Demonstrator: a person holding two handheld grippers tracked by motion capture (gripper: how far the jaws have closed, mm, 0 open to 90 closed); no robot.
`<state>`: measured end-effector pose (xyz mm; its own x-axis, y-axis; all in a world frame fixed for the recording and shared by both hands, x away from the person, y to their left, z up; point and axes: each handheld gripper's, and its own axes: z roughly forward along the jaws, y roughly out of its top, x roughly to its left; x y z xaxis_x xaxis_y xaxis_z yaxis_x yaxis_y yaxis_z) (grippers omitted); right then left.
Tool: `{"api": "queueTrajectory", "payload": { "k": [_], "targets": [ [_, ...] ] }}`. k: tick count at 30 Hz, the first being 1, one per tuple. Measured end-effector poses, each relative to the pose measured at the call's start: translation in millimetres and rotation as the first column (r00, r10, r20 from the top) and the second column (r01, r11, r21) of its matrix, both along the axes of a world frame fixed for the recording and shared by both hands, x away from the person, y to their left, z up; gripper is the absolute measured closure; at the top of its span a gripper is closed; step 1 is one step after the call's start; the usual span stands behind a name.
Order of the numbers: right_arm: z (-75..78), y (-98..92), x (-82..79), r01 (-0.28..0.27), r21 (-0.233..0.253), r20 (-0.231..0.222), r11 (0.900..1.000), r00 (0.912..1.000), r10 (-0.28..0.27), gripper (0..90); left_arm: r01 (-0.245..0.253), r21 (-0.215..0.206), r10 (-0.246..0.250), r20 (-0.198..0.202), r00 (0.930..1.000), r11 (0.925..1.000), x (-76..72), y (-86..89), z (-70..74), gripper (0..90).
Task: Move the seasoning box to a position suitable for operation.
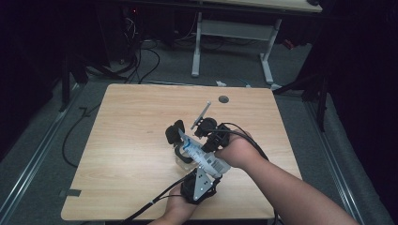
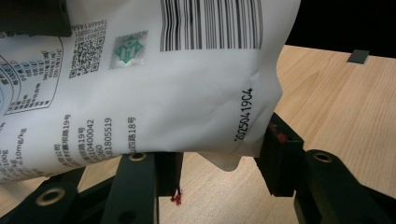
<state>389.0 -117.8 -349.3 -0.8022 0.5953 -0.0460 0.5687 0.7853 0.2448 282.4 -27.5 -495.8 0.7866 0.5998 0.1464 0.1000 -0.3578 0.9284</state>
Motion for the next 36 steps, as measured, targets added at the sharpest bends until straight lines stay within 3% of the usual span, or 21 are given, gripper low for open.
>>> {"api": "queueTrajectory", "payload": {
  "k": [10,36],
  "targets": [
    [0.0,-0.8,0.3,0.009,0.009,-0.007,1.000,0.9999,-0.009,89.7,0.001,-0.002,-0.001,0.007,1.0000,1.0000,-0.5,-0.5,-0.6,56.3],
    [1.9,-1.0,7.6,0.060,0.008,-0.077,0.998,0.9953,-0.059,89.4,0.000,-0.004,0.000,0.009,1.0000,1.0000,-0.3,-0.5,-0.9,56.7]
  ]
}}
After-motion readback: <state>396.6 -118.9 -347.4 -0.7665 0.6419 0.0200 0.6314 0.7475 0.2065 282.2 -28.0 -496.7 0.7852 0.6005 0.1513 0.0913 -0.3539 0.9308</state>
